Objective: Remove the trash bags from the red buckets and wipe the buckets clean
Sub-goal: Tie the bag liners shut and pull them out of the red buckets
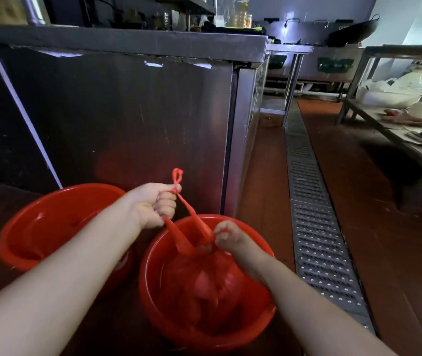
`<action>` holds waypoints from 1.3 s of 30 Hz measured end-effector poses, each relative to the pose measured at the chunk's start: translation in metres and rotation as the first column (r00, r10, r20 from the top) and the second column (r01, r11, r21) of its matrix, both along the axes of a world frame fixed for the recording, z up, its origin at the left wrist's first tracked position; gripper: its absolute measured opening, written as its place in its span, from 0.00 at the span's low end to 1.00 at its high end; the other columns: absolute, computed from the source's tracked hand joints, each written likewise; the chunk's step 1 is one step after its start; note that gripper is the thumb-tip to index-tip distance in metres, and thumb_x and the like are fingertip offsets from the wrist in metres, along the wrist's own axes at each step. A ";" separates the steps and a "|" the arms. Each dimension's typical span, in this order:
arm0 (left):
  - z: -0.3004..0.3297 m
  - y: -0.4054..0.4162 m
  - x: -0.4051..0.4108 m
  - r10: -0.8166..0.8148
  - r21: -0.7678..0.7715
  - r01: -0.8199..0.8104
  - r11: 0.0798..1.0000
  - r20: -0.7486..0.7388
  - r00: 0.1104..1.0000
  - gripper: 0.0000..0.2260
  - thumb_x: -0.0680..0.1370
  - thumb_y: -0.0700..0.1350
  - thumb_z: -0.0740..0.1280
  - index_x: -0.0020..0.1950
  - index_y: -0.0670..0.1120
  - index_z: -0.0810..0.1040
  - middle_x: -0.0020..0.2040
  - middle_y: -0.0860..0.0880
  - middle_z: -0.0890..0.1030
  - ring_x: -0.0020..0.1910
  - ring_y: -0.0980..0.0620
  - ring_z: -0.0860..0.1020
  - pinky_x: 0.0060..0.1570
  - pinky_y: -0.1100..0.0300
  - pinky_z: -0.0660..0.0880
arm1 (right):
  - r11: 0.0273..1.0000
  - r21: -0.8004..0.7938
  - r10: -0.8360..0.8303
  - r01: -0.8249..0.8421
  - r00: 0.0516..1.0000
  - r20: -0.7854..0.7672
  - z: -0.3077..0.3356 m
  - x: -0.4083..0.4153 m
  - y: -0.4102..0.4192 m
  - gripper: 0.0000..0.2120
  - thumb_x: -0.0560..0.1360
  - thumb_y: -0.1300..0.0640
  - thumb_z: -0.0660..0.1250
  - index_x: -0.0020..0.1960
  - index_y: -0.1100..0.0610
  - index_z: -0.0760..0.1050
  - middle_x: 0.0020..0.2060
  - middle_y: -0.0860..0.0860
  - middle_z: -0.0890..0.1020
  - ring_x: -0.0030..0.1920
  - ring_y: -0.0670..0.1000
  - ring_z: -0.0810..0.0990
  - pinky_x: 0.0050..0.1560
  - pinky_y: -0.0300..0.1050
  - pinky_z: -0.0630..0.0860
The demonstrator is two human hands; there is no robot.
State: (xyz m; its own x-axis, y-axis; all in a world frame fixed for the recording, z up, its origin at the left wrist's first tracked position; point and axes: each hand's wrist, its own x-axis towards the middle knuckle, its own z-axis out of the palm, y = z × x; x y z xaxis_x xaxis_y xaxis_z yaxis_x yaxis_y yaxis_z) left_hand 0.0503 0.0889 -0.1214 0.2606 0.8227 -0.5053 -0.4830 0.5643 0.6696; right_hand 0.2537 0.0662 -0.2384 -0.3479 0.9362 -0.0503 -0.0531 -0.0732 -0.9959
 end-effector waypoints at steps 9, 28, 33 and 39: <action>0.005 0.008 0.001 0.507 -0.264 -0.458 0.849 0.162 0.847 0.22 0.79 0.37 0.58 0.23 0.40 0.64 0.14 0.51 0.56 0.11 0.56 0.54 0.12 0.67 0.50 | 0.892 0.383 -0.097 -0.238 0.729 0.678 -0.003 -0.030 0.001 0.15 0.69 0.53 0.74 0.54 0.45 0.79 0.39 0.44 0.73 0.39 0.43 0.72 0.44 0.37 0.66; -0.040 -0.034 -0.006 0.273 -0.061 -0.272 0.960 0.000 0.962 0.15 0.81 0.38 0.53 0.34 0.42 0.69 0.27 0.47 0.73 0.35 0.51 0.77 0.34 0.52 0.81 | 0.909 -0.372 -0.292 0.187 0.924 -0.248 0.007 -0.006 -0.008 0.08 0.78 0.61 0.62 0.41 0.60 0.74 0.36 0.61 0.83 0.26 0.47 0.76 0.27 0.35 0.71; -0.067 -0.059 0.017 0.029 -0.152 -0.042 0.987 -0.084 0.996 0.14 0.80 0.38 0.55 0.35 0.42 0.70 0.20 0.50 0.66 0.18 0.56 0.67 0.25 0.62 0.77 | 0.890 -0.427 -0.298 0.158 0.911 -0.284 0.010 -0.012 -0.010 0.08 0.75 0.68 0.64 0.38 0.61 0.74 0.26 0.54 0.75 0.22 0.44 0.72 0.20 0.34 0.68; -0.098 -0.043 0.013 -0.068 0.055 0.150 0.987 -0.706 0.705 0.08 0.77 0.37 0.61 0.38 0.45 0.73 0.26 0.51 0.71 0.23 0.57 0.69 0.30 0.63 0.69 | 0.926 -0.316 -0.263 0.206 0.953 -0.150 0.002 -0.011 -0.011 0.17 0.69 0.75 0.65 0.26 0.58 0.72 0.31 0.60 0.73 0.20 0.46 0.68 0.19 0.35 0.64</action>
